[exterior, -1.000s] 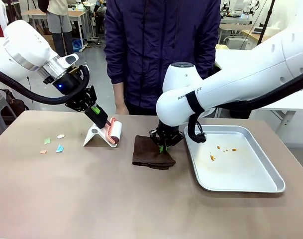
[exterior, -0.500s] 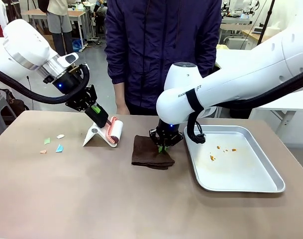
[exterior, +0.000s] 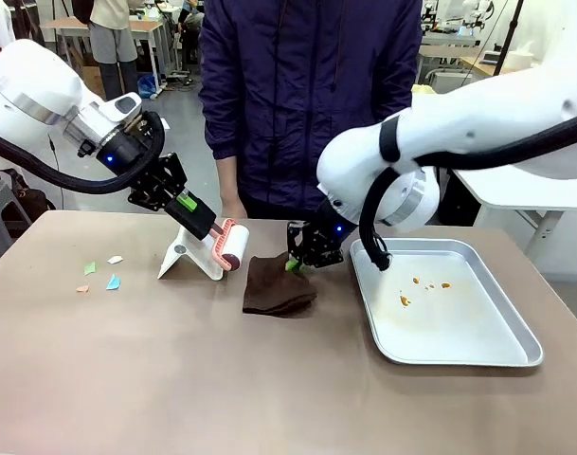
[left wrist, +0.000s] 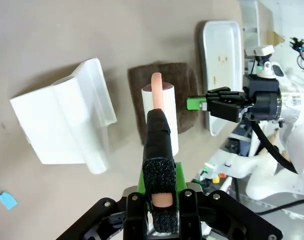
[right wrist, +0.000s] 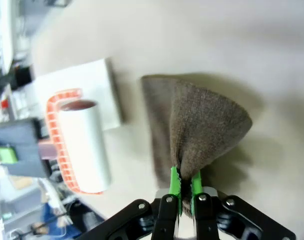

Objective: Clean the surface of the table.
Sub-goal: Hold the Lint Roller with your left hand and the towel with your right hand.

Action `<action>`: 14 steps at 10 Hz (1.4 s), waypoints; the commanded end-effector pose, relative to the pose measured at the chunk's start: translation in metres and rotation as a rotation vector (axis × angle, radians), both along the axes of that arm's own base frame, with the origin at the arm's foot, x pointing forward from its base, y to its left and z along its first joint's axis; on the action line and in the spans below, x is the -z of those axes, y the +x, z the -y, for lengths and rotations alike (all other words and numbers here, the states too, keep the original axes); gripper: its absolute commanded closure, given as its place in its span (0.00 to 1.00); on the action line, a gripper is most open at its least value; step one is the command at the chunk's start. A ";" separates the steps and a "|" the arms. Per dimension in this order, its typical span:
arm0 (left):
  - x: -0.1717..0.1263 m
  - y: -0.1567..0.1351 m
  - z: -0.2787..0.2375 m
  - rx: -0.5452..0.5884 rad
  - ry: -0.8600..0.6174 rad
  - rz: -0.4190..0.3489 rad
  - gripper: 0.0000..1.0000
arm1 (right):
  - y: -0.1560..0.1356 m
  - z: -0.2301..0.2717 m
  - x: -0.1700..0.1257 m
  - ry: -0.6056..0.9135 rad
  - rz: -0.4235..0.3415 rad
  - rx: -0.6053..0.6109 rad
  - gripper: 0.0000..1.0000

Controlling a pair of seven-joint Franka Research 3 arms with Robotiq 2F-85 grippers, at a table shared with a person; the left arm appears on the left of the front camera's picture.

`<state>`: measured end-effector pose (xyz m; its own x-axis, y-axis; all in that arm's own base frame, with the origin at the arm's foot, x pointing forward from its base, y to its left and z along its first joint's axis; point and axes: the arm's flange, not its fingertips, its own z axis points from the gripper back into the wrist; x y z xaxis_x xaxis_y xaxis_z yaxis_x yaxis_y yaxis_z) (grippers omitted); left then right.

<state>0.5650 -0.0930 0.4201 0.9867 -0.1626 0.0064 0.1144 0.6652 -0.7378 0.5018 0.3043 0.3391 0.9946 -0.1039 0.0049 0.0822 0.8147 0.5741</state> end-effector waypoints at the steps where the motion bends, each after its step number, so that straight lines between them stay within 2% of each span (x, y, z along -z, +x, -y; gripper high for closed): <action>1: -0.010 -0.003 -0.017 -0.004 -0.114 -0.003 1.00 | -0.038 0.037 -0.010 0.204 0.065 -0.077 1.00; 3: -0.033 -0.018 -0.050 -0.001 -0.236 0.021 1.00 | -0.068 0.059 -0.031 0.437 0.088 -0.147 1.00; 4: -0.042 -0.029 -0.070 0.028 -0.270 0.020 1.00 | -0.087 0.069 -0.041 0.483 0.092 -0.154 1.00; 5: -0.050 -0.040 -0.092 0.042 -0.280 0.030 1.00 | -0.104 0.081 -0.047 0.527 0.116 -0.220 1.00; 7: -0.065 -0.073 -0.146 0.028 -0.348 0.079 1.00 | -0.141 0.114 -0.054 0.581 0.165 -0.257 1.00; 8: -0.072 -0.094 -0.182 0.030 -0.400 0.086 1.00 | -0.163 0.143 -0.058 0.629 0.208 -0.231 1.00; 9: -0.074 -0.106 -0.215 -0.004 -0.431 0.089 1.00 | -0.176 0.177 -0.062 0.634 0.228 -0.136 1.00; 10: -0.073 -0.114 -0.249 -0.005 -0.452 0.053 1.00 | -0.186 0.214 -0.066 0.645 0.250 -0.065 1.00; 11: -0.067 -0.119 -0.285 -0.005 -0.468 0.040 1.00 | -0.192 0.249 -0.072 0.644 0.269 0.033 1.00; 12: -0.058 -0.125 -0.326 -0.086 -0.509 0.066 1.00 | -0.191 0.284 -0.077 0.648 0.259 0.090 1.00; 14: -0.035 -0.138 -0.380 -0.142 -0.552 0.094 1.00 | -0.183 0.348 -0.080 0.652 0.239 0.102 1.00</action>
